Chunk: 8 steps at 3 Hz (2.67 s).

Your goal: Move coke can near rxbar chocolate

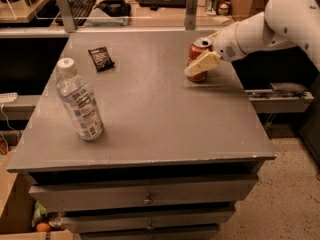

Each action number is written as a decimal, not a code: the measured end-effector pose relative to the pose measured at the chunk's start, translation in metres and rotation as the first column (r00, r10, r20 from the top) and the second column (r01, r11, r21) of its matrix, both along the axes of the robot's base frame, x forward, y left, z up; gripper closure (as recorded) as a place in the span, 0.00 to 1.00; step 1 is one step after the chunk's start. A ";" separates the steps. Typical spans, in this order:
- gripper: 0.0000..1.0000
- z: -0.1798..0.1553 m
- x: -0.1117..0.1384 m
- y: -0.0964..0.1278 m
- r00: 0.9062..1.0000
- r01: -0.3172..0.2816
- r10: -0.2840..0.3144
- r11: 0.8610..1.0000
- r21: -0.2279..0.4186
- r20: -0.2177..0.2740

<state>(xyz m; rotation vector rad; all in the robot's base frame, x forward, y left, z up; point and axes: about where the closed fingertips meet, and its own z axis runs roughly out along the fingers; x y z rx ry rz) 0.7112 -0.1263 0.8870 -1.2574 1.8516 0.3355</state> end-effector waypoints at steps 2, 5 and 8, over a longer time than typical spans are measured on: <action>0.70 0.013 -0.005 0.019 0.997 -0.071 0.071 0.995 0.068 -0.008; 1.00 0.045 -0.019 0.028 0.991 -0.131 0.130 0.990 0.046 0.039; 1.00 0.008 0.012 0.175 0.929 -0.370 0.371 0.923 0.104 0.003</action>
Offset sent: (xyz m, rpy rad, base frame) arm -0.0131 0.0334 0.0493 0.1094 -0.0369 0.1468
